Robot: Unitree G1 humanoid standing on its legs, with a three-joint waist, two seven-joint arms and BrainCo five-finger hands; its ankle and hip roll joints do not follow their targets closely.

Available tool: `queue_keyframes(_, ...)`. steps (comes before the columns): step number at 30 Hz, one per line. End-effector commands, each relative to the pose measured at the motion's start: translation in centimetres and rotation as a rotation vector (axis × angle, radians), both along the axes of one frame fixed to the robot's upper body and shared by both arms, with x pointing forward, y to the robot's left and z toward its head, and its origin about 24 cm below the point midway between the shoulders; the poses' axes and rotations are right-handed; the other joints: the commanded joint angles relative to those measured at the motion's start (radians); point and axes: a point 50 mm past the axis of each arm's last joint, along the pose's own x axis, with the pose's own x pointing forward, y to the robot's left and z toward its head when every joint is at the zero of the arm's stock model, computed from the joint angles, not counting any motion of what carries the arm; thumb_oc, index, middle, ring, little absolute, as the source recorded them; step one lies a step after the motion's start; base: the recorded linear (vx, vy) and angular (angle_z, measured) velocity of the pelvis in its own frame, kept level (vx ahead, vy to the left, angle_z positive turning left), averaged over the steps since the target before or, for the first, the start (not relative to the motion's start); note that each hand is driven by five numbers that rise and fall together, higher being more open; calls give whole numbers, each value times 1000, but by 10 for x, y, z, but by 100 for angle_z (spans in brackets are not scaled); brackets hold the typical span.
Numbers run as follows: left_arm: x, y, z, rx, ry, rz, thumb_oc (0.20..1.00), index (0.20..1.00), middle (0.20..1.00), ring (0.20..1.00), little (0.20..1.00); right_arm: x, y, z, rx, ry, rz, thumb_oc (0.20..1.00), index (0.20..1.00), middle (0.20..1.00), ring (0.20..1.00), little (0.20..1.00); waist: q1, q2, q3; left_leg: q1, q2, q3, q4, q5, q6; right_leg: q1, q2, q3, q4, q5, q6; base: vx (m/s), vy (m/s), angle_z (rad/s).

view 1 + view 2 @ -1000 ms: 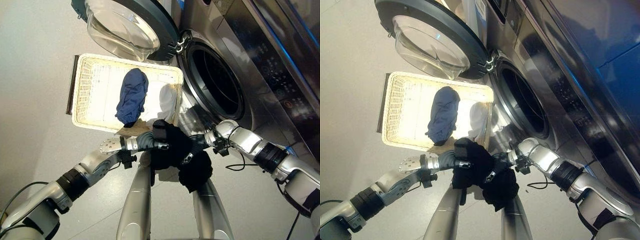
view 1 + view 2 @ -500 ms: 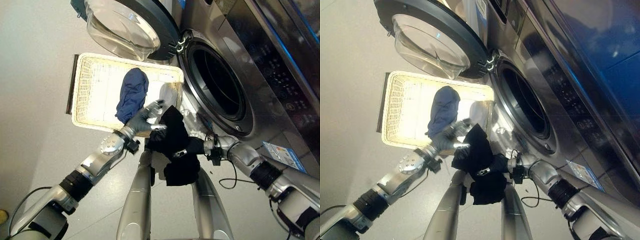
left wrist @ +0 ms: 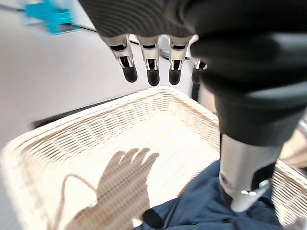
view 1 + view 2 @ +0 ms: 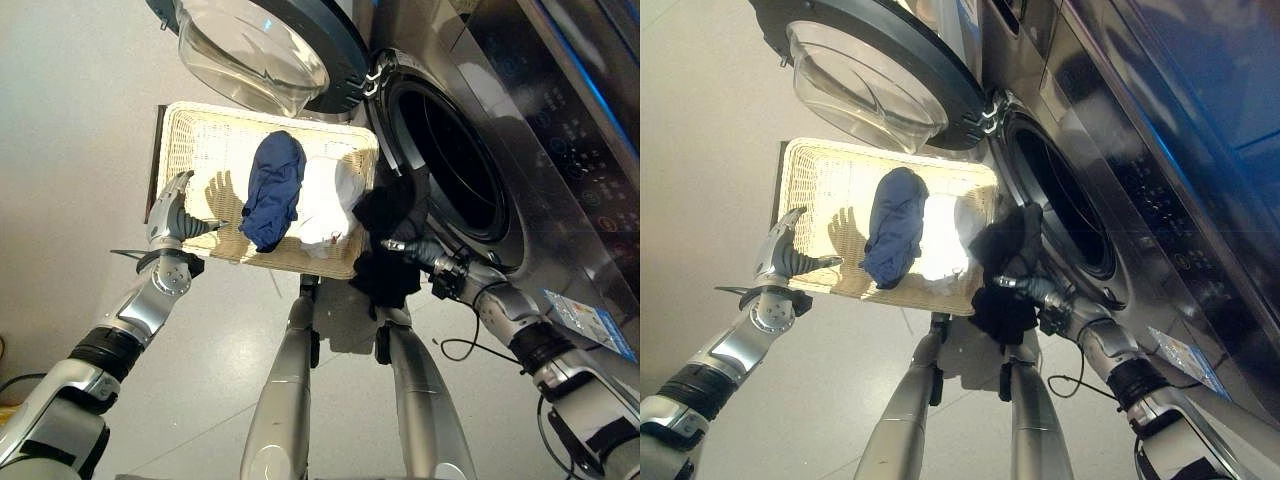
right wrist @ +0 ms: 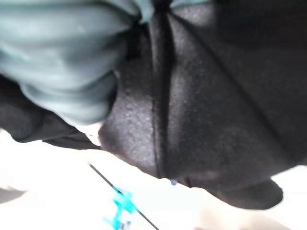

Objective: Put the clothes into the washing machine.

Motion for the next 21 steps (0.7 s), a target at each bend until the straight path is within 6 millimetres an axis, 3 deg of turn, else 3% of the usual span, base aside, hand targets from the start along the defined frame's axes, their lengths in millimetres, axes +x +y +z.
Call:
queue_keyframes(1, 4, -11, -6, -215, -74, -11, 1000, 1000, 1000, 1000, 1000, 14, -14, 35, 451, -79, -202, 200, 200, 200, 200, 200, -5, 56, -19, -50, -102, 47, 52, 4, 66, 42, -6, -80, -85, 58, 46, 55, 25, 7)
queue_keyframes(4, 4, -16, -14, -293, -86, -29, 1000, 1000, 1000, 1000, 1000, 24, -28, 49, 605, -76, -304, 200, 200, 200, 200, 200, 5, 72, -19, -61, -105, 45, 60, 0, 66, 29, -12, -84, -71, 50, 46, 46, 23, 6)
queue_keyframes(8, -1, -44, -26, -510, -159, -143, 1000, 1000, 1000, 1000, 1000, 35, -76, 102, 962, -215, -637, 200, 200, 200, 200, 200, 34, 127, -19, -85, -111, 37, 68, -5, 65, -5, -24, -93, -36, 28, 47, 79, 30, 6)
queue_keyframes(10, -7, -58, -32, -611, -195, -206, 1000, 1000, 1000, 1000, 1000, 23, -111, 133, 1178, -415, -887, 200, 200, 200, 200, 200, 48, 153, -19, -100, -114, 32, 76, -9, 68, -26, -26, -93, -11, 15, 44, 109, 27, 4)
queue_keyframes(13, -9, -65, -32, -640, -211, -237, 1000, 1000, 1000, 1000, 1000, 10, -126, 146, 1221, -542, -1034, 200, 200, 200, 200, 200, 52, 164, -19, -109, -115, 30, 81, -11, 71, -39, -27, -91, 2, 11, 43, 79, -2, 1)
queue_keyframes(14, -8, -70, -25, -647, -225, -279, 1000, 1000, 1000, 1000, 1000, -7, -137, 166, 1277, -677, -1202, 200, 200, 200, 200, 200, 54, 175, -19, -118, -120, 28, 97, -21, 78, -57, -29, -85, 17, 8, 42, 62, -25, 4)
queue_keyframes(16, -8, -71, -23, -643, -227, -297, 1000, 1000, 1000, 1000, 1000, -17, -147, 176, 1317, -733, -1294, 200, 200, 200, 200, 200, 51, 183, -19, -121, -124, 29, 108, -27, 81, -68, -29, -77, 24, 7, 39, 84, 19, 8)
queue_keyframes(17, -8, -70, -20, -644, -232, -316, 1000, 1000, 1000, 1000, 1000, -33, -163, 184, 1404, -798, -1435, 200, 200, 200, 200, 200, 45, 192, -19, -125, -129, 31, 121, -35, 84, -79, -27, -67, 33, 3, 35, 89, 58, 8)
queue_keyframes(18, -9, -70, -18, -641, -236, -323, 1000, 1000, 1000, 1000, 1000, -38, -167, 184, 1435, -803, -1482, 548, 548, 548, 548, 548, 42, 193, -19, -126, -130, 31, 127, -38, 84, -81, -25, -64, 37, 2, 34, 91, 57, 3)
queue_keyframes(19, -9, -68, -15, -641, -244, -329, 1000, 1000, 1000, 1000, 1000, -43, -173, 181, 1452, -809, -1537, 1000, 1000, 1000, 1000, 1000, 37, 193, -19, -129, -132, 30, 138, -44, 87, -86, -26, -59, 44, 2, 34, 69, 18, 1)
queue_keyframes(21, -8, -67, -4, -631, -273, -351, 1000, 1000, 1000, 1000, 1000, -51, -186, 169, 1484, -769, -1628, 1000, 1000, 1000, 1000, 1000, 27, 184, -19, -138, -136, 31, 164, -58, 95, -96, -23, -52, 57, 2, 37, 76, -13, -2)
